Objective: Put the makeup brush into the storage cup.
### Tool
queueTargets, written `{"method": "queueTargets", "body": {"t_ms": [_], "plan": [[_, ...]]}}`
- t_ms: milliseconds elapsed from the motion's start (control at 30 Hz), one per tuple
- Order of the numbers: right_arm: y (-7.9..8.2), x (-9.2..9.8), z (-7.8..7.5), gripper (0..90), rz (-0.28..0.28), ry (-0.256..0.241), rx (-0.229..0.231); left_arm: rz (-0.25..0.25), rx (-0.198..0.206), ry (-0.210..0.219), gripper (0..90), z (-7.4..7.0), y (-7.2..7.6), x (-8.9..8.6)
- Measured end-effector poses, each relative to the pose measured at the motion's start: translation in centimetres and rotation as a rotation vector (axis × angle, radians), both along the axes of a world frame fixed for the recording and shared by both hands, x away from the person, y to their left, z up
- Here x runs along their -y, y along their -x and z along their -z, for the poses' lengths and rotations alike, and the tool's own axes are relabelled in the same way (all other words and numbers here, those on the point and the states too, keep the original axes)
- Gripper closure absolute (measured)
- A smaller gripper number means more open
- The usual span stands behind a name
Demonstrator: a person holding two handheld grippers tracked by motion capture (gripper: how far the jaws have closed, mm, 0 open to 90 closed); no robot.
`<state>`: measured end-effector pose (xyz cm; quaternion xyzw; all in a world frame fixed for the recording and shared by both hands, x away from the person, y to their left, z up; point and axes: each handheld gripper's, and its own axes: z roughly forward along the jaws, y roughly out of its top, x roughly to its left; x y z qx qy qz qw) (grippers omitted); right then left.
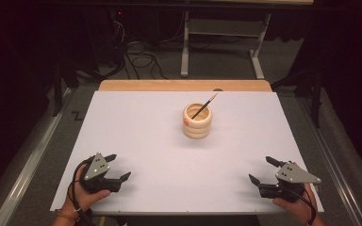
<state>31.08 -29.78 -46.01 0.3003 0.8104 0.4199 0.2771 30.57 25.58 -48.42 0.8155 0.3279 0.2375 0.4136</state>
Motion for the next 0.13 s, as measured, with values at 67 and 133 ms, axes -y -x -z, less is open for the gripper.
{"method": "queueTargets", "body": {"t_ms": [67,133], "plan": [[0.00,-0.03,0.02,17.5,-0.004,0.006,0.002,0.001,0.000,0.001,20.1,0.01,-0.06,0.04],[0.03,-0.06,0.01,17.5,-0.007,0.010,0.003,0.002,0.000,0.000,20.2,0.03,-0.16,0.09]]}}
